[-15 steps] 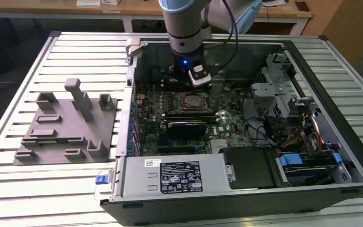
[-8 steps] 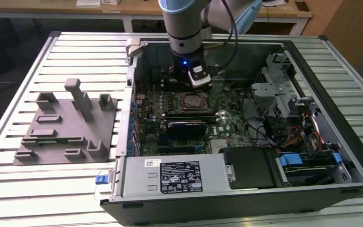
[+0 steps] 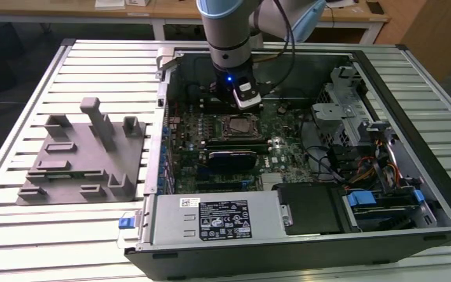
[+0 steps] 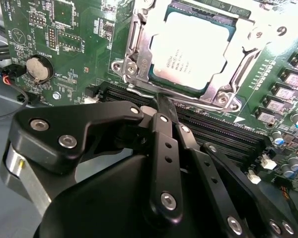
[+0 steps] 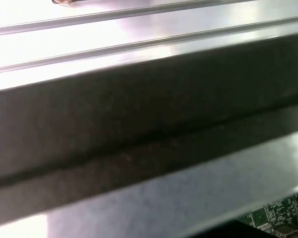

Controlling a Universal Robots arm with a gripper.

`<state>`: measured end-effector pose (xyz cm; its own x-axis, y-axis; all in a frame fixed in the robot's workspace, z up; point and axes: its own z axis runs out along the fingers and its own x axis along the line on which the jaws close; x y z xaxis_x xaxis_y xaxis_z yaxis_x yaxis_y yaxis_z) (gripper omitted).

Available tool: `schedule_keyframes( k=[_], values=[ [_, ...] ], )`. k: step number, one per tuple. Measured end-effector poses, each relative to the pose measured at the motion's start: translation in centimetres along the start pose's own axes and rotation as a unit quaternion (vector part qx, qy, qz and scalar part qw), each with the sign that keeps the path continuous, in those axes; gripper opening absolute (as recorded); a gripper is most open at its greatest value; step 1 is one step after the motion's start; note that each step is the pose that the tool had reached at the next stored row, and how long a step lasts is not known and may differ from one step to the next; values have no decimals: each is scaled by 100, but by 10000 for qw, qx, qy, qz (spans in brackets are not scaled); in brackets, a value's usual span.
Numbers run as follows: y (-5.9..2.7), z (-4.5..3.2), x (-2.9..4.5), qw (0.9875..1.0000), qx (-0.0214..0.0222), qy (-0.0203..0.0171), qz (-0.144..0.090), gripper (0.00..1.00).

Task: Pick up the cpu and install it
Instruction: 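Install the first cpu locking lever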

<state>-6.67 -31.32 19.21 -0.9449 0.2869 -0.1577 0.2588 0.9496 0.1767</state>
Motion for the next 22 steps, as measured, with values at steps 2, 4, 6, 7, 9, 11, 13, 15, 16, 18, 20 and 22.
schedule_keyframes(
  k=[2,4,6,7,9,11,13,15,16,18,20,22],
  values=[
    [0,0,0,10000,2,-2,6,11],
    [0,-1,0,10000,3,-2,9,11],
    [2,-15,-2,10000,5,-3,10,11],
    [4,-24,-4,10000,3,-4,11,11],
    [8,-43,-7,10000,4,-3,11,11],
    [8,-44,-6,10000,11,-18,11,11],
    [6,-47,-1,10000,11,-92,0,11],
    [4,-48,7,9998,-6,-187,-4,11],
    [3,-49,11,9998,-15,-222,-3,11],
    [-1,-51,29,9997,-21,-251,11,11],
    [-3,-53,49,9996,-24,-268,21,11],
    [-5,-54,65,9996,-26,-282,30,11]
  ],
)
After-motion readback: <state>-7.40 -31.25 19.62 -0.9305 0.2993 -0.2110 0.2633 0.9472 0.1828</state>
